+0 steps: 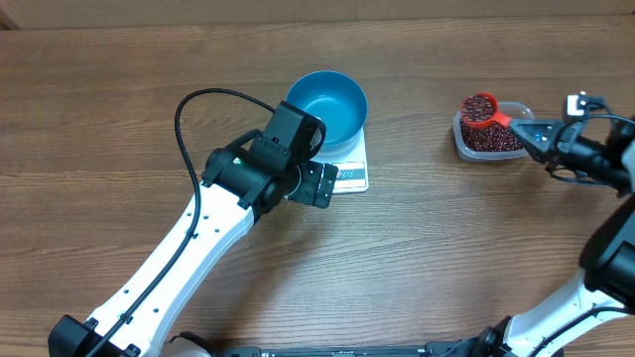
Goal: Scoop item into bowl and weigh 150g on scale
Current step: 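Lift the filled red scoop and carry it left over the teal bowl, then tip the scoop with the right gripper to pour beans into the bowl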
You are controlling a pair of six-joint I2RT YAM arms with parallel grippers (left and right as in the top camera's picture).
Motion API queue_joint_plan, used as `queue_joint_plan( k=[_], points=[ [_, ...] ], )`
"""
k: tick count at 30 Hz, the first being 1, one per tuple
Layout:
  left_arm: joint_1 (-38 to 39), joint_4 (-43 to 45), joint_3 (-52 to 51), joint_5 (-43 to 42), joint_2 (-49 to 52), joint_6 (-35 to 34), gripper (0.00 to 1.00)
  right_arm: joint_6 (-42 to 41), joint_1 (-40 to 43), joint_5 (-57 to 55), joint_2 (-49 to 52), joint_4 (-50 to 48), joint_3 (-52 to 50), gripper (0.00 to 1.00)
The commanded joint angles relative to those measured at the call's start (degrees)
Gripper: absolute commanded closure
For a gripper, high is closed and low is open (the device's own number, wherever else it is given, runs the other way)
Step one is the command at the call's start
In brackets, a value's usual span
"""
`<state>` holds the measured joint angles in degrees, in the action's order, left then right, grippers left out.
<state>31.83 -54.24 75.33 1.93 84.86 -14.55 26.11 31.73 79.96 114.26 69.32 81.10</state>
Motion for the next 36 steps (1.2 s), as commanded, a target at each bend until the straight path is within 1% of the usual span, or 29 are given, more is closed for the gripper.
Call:
queue_joint_plan(
  k=[1, 8, 11, 13, 17, 21, 25, 29, 36],
  points=[
    [-0.04, 0.09, -0.35, 0.59, -0.48, 0.83, 0.01, 0.9, -4.39, 2.67, -3.54, 0.04, 3.15, 0.96],
    [-0.04, 0.09, -0.35, 0.59, -0.48, 0.83, 0.01, -1.75, -14.53, 2.67, -3.69, -0.72, 8.33, 0.96],
    [-0.04, 0.11, -0.35, 0.59, -0.48, 0.83, 0.01, -6.21, -18.78, 2.67, -3.69, -4.66, 9.7, 0.96],
    [-0.04, 0.11, -0.35, 0.59, -0.48, 0.83, 0.01, -11.04, -21.84, 2.64, -3.69, -9.81, 10.08, 0.96],
    [-0.04, 0.09, -0.35, 0.59, -0.48, 0.83, 0.0, -22.58, -27.19, 2.03, -3.69, -23.58, 10.1, 0.96],
    [-0.04, 0.09, -0.35, 0.59, -0.48, 0.83, 0.01, -33.62, -31.3, -3.85, -3.69, -35.04, 10.1, 0.96],
    [-0.04, 0.09, -0.35, 0.59, -0.48, 0.83, 0.0, -35.15, -34.25, -7.96, -3.69, -39.71, 10.1, 0.96],
    [-0.04, 0.09, -0.35, 0.59, -0.48, 0.83, 0.01, -35.32, -36.5, -13.53, -3.69, -39.26, 10.12, 0.96],
    [-0.04, 0.09, -0.35, 0.59, -0.48, 0.83, 0.01, -35.32, -38.12, -19.02, -3.69, -39.01, 10.12, 0.96]
  ],
)
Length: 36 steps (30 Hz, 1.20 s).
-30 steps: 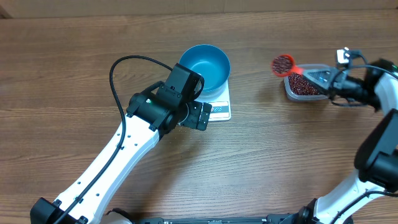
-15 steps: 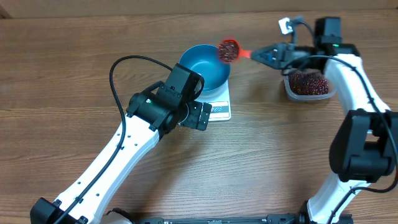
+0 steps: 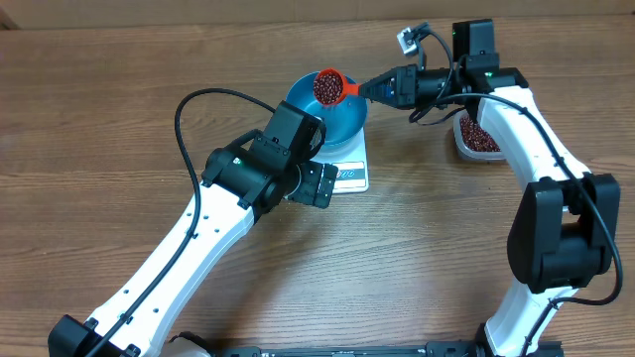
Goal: Scoop item into bowl and weigh 150g on scale
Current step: 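Tip the scoop with the right gripper to pour beans into the bowl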
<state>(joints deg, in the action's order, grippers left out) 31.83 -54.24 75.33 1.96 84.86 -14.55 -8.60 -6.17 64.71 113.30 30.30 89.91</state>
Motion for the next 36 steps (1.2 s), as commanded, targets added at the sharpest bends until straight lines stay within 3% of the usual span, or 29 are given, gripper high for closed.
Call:
queue_joint_plan(
  k=[1, 24, 36],
  points=[
    [-0.04, 0.09, -0.35, 0.57, -0.48, 0.83, 0.0, -0.61, -0.22, -4.7, -2.73, 0.22, 1.31, 0.96],
    [-0.04, 0.09, -0.35, 0.57, -0.48, 0.83, 0.01, 3.1, -1.27, -13.46, -8.26, 4.24, 1.36, 0.96],
    [-0.04, 0.09, -0.35, 0.57, -0.48, 0.83, 0.01, 8.98, -6.73, -30.25, -9.05, 11.08, 3.28, 0.96]
  ],
)
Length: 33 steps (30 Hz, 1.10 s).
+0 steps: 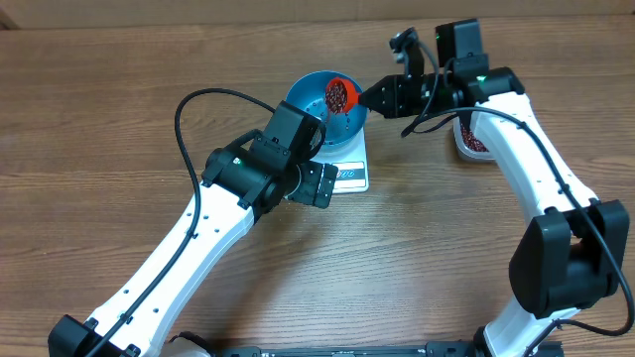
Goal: Scoop item into bowl and weigh 150g on scale
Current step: 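Tip the scoop with the right gripper to pour beans into the bowl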
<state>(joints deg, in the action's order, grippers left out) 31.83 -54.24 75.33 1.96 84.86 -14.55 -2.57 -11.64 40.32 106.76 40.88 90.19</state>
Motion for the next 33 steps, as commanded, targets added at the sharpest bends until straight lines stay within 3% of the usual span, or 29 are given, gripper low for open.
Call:
queue_joint_plan(
  k=[1, 21, 33],
  points=[
    [-0.04, 0.09, -0.35, 0.57, -0.48, 0.83, 0.01, 3.1, -1.9, -7.87, -2.51, 1.16, 3.21, 0.97],
    [-0.04, 0.09, -0.35, 0.57, -0.48, 0.83, 0.01, 11.17, -8.35, -21.59, -2.67, 10.99, 13.09, 0.97],
    [-0.04, 0.09, -0.35, 0.57, -0.48, 0.83, 0.01, 13.57, -12.63, -32.83, -2.71, 12.37, 13.55, 0.96]
  ],
)
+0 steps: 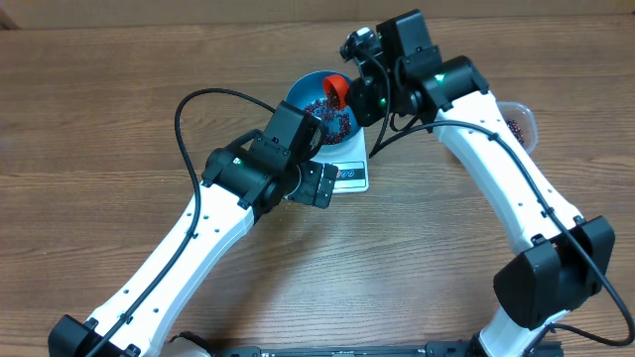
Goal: Scoop item into bowl and weigh 150g on scale
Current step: 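Tip the scoop with the right gripper to pour beans into the bowl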
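A blue bowl (316,121) stands on a small white scale (350,175) near the middle back of the table, with dark red beans (332,116) lying in it. My right gripper (354,97) is shut on the handle of a red scoop (334,90), which is tipped on its side over the bowl's right rim. My left gripper (319,185) sits low beside the scale's front left, its body covering part of the bowl; its fingers look parted with nothing between them.
A clear plastic tub (516,123) holding more beans stands at the back right, partly hidden behind my right arm. A black cable (184,114) loops from my left arm over the table at the left.
My right arm has swung further left and the scoop has turned from tilted with beans in it to tipped on its side. Beans now lie in the bowl. The left arm has not moved.
First my right gripper held the scoop heaped with beans over the tub at the right, with the bowl empty. Then the full scoop was level over the bowl, then tilted at its rim. Now it is tipped and beans lie in the bowl.
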You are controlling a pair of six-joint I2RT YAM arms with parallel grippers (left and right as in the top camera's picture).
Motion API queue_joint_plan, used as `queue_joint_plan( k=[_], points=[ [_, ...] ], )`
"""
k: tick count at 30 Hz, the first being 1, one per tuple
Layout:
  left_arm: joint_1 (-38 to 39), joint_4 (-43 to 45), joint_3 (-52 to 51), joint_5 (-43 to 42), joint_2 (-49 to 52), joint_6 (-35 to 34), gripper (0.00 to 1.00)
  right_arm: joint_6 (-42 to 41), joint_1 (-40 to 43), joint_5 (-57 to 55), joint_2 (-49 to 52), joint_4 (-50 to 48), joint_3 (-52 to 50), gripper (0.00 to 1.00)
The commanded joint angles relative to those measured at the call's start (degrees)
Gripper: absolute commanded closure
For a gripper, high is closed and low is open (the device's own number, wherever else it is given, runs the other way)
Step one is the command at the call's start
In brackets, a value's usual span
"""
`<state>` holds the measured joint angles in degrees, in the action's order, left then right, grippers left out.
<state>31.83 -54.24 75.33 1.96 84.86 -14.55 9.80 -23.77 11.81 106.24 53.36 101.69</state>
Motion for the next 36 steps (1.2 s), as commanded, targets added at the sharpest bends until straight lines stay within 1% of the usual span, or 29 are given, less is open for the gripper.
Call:
queue_joint_plan(
  k=[1, 16, 17, 20, 21, 26, 27, 29, 31, 32, 35, 36],
  points=[
    [-0.04, 0.11, -0.35, 0.57, -0.48, 0.83, 0.01, 1.2, -0.5, -4.31, -2.19, -0.11, 2.05, 0.96],
    [-0.04, 0.09, -0.35, 0.57, -0.48, 0.83, 0.0, 1.25, -0.5, -4.24, -2.19, -0.11, 2.05, 0.96],
    [-0.04, 0.09, -0.35, 0.57, -0.48, 0.83, 0.0, 1.73, -0.55, -4.04, -2.19, -0.04, 2.05, 0.96],
    [-0.04, 0.09, -0.35, 0.57, -0.48, 0.83, 0.0, 8.31, -0.66, -1.33, -2.19, 1.27, 2.05, 0.96],
    [-0.04, 0.09, -0.35, 0.57, -0.48, 0.83, 0.0, 8.46, -0.66, -1.84, -2.19, 1.22, 2.05, 0.96],
    [-0.04, 0.09, -0.35, 0.57, -0.48, 0.83, 0.0, 2.93, -0.66, -4.46, -2.19, -1.01, 2.05, 0.96],
    [-0.04, 0.09, -0.35, 0.57, -0.48, 0.83, 0.01, 3.15, -0.66, -3.54, -2.19, -0.98, 2.05, 0.96],
    [-0.04, 0.09, -0.35, 0.57, -0.48, 0.83, 0.01, 7.37, -0.76, -0.31, -2.19, -0.04, 2.05, 0.96],
    [-0.04, 0.11, -0.35, 0.57, -0.48, 0.83, 0.01, 8.48, -0.76, -0.94, -2.19, 0.15, 2.05, 0.96],
    [-0.04, 0.11, -0.35, 0.57, -0.48, 0.83, 0.0, 7.85, -0.76, -2.34, -2.19, -0.2, 2.05, 0.96],
    [-0.04, 0.09, -0.35, 0.57, -0.48, 0.83, 0.01, 1.73, -0.76, -6.69, -2.19, -1.7, 2.05, 0.96],
    [-0.04, 0.09, -0.35, 0.57, -0.48, 0.83, 0.01, 2.08, -0.76, -5.81, -2.19, -1.62, 2.05, 0.96]
  ],
)
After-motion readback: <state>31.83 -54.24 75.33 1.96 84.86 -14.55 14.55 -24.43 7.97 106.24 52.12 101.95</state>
